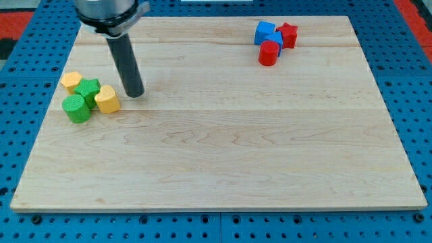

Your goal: Slide the group of blocks up a bit

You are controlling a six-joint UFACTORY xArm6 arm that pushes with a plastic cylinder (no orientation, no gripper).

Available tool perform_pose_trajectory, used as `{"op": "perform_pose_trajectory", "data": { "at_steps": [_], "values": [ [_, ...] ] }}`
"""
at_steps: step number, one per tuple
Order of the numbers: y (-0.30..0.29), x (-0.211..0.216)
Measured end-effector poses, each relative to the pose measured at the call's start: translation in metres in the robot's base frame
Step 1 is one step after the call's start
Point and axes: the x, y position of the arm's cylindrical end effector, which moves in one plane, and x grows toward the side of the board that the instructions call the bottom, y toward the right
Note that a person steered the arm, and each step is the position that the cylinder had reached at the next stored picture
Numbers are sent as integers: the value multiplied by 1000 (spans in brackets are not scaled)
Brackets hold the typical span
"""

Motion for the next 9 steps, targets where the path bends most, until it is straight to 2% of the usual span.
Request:
{"op": "perform_pose_trajectory", "data": {
  "at_steps": [1,2,3,5,6,7,9],
  "values": [
    [57,17],
    [139,17],
    [188,17],
    [200,4],
    [243,-2],
    [257,-18],
    [238,-65]
  ]
}}
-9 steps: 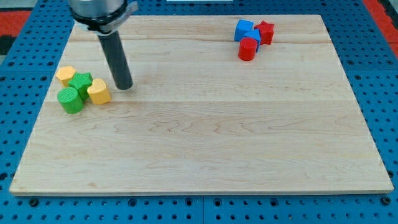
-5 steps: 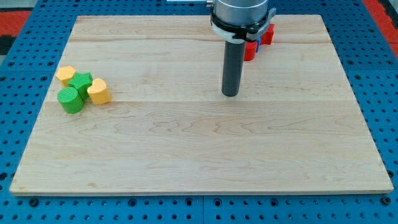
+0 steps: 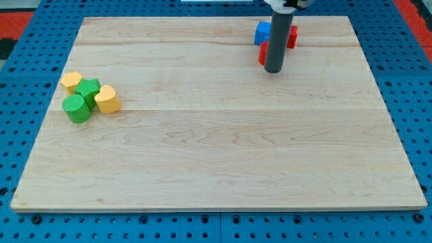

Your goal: Slide the group of blocks up a bit

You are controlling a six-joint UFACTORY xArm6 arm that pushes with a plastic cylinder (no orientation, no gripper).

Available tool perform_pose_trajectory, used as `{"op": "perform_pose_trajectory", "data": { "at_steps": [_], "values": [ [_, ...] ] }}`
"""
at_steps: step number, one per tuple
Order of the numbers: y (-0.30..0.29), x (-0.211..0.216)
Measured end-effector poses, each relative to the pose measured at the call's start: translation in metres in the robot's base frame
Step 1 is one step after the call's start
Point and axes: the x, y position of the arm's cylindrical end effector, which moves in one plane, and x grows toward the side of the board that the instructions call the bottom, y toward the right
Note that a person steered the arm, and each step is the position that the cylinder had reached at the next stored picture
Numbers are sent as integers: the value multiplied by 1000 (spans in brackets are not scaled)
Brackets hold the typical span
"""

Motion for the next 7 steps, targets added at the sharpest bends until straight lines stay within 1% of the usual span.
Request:
{"op": "perform_pose_trajectory", "data": {
  "at_steps": [2,4,6,7],
  "values": [
    [-6,-7],
    [-14,-28],
    [-15,-40],
    [-22,-39]
  ]
}}
